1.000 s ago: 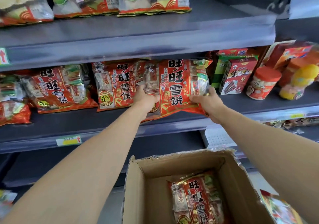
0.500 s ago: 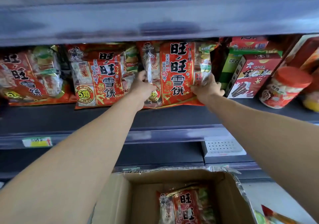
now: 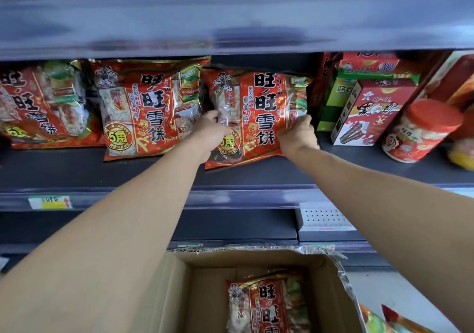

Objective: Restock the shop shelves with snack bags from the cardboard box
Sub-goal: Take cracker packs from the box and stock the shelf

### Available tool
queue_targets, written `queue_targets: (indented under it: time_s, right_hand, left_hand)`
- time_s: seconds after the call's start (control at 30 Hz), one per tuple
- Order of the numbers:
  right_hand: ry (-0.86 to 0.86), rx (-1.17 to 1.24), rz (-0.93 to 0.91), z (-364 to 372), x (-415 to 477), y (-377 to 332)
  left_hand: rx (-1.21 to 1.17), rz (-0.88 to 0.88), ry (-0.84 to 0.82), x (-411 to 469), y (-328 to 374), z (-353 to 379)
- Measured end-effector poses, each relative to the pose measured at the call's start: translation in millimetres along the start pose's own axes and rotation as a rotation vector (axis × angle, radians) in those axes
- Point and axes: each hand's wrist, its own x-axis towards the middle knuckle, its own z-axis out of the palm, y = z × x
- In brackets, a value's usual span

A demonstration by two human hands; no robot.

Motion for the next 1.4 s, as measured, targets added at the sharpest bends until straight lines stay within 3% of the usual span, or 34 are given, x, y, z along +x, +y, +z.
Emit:
queue_targets:
  time_s: [0.13,0.37,0.57,0.7,0.9,1.17,1.4]
  right_hand:
    - [-0.089,0.007,-0.036,-5,-10,1]
    - [0.056,-0.134,-0.196,-14,-44,2]
    - [0.091,-0.058,-0.346,-28,-85,5]
    - [0.071,0.05,-0.375,-38,-121,22]
    - [-0.002,0.024,-0.289,-37,-166,64]
    - [-0.077,0.014,-0.166,-18,-211,114]
    - [-0.342,-0.163,0.083,9,-217,157]
  left_hand:
    - [-0.039,0.013,-0.013,-11,4,0]
    - [0.068,0.109,0.069,-37,10,1]
    - [0.137,0.209,0.12,-78,18,-1]
    - [0.128,0.234,0.043,-114,13,1]
    - [0.207,0.139,-0.21,-150,-26,13]
    - [0.287,-0.015,-0.395,-178,-79,32]
    - [0.312,-0.215,-0.475,-184,-137,51]
